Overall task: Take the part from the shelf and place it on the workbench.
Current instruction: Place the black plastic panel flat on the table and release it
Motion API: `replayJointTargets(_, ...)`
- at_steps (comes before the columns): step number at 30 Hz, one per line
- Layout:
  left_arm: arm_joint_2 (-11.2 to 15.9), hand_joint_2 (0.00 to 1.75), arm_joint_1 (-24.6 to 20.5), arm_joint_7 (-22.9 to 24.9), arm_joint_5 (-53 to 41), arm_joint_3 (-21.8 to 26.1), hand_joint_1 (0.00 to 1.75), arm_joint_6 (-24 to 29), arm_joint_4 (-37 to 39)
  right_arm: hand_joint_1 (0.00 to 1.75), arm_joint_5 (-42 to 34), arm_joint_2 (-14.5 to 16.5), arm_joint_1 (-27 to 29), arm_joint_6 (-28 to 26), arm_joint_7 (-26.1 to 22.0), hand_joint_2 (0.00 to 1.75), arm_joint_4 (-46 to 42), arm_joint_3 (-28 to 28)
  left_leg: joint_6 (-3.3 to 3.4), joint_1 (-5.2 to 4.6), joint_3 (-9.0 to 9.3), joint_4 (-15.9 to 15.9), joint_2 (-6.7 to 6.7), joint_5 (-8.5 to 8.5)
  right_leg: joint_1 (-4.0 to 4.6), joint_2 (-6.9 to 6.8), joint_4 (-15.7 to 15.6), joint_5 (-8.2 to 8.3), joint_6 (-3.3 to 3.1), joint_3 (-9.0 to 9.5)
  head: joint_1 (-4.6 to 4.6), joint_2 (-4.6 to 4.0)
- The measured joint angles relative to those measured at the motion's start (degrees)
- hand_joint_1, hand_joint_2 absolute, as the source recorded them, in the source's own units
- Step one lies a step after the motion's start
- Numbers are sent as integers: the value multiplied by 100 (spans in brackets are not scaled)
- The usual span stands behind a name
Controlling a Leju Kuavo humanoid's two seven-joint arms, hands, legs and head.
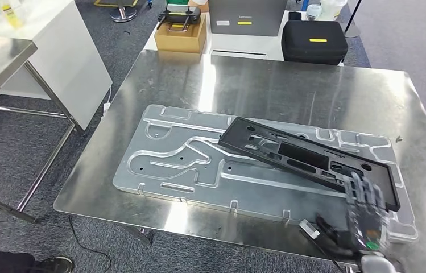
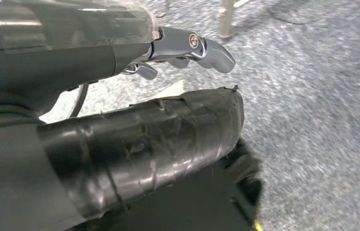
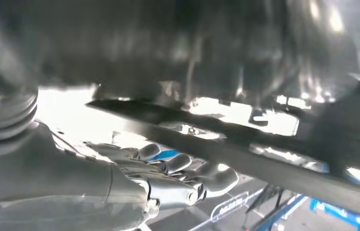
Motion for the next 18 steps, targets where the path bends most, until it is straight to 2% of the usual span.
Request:
replayJointTargets(1,3,0,30,2,26,26,0,38,0,0,-178,-46,222,-99,-65,0,-281,-103,4,8,82,-161,1,141,0,5,1,-8,3,7,-1,0)
replayJointTargets(2,7,0,51,8,46,51,0,83,0,0,-445,-48,397,-257,-217,0,-564,-199,20,13,254,-512,1,352,0,19,2,-15,9,17,-1,0)
replayJointTargets(3,11,0,61,16,66,73,0,139,0,0,-806,23,526,-423,-473,0,-837,-289,46,10,443,-912,0,536,0,37,3,-22,17,25,0,0)
replayJointTargets(4,13,0,61,31,80,95,0,209,0,0,-1367,167,605,-574,-945,0,-1114,-392,72,0,609,-1265,0,656,8,59,8,-26,34,26,0,0)
replayJointTargets(5,13,0,52,51,82,117,0,291,0,0,-2056,381,649,-681,-1557,0,-1383,-508,95,-12,709,-1486,1,710,13,75,11,-24,56,20,1,0)
replayJointTargets(7,10,0,33,104,67,157,0,456,0,0,-3425,906,681,-772,-2783,0,-1841,-745,132,-39,758,-1604,3,697,16,92,1,-10,117,9,1,0)
replayJointTargets(9,5,0,30,149,48,180,0,565,0,0,-4291,1293,703,-786,-3396,0,-2152,-886,200,-26,796,-1671,9,743,2,91,8,-39,179,19,3,0)
replayJointTargets(11,0,0,35,181,43,192,0,611,0,0,-4861,1510,731,-786,-3610,0,-2369,-965,268,-4,834,-1756,21,798,-5,91,348,-277,212,-112,9,0)
replayJointTargets(13,-8,0,37,212,43,199,0,634,0,0,-5269,1661,783,-786,-3708,0,-2503,-999,295,-16,828,-1767,28,811,-13,90,1090,-655,225,-446,11,0)
replayJointTargets(14,-11,0,39,225,43,204,0,646,0,0,-5405,1720,821,-786,-3737,0,-2548,-1001,297,-24,824,-1760,28,811,-15,90,1399,-764,233,-587,10,0)
replayJointTargets(15,-15,0,43,237,44,210,0,662,0,0,-5490,1766,856,-786,-3755,0,-2582,-1001,298,-31,822,-1751,28,809,-17,90,1530,-767,238,-644,10,0)
replayJointTargets(16,-16,0,45,246,44,216,0,680,0,0,-5549,1805,882,-786,-3768,0,-2610,-1001,295,-34,822,-1736,27,805,-18,89,1427,-655,238,-588,10,0)
replayJointTargets(18,-21,0,45,260,43,223,0,709,0,0,-5612,1855,903,-786,-3788,0,-2657,-1000,277,-35,817,-1687,23,784,-20,89,727,-297,222,-234,11,0)
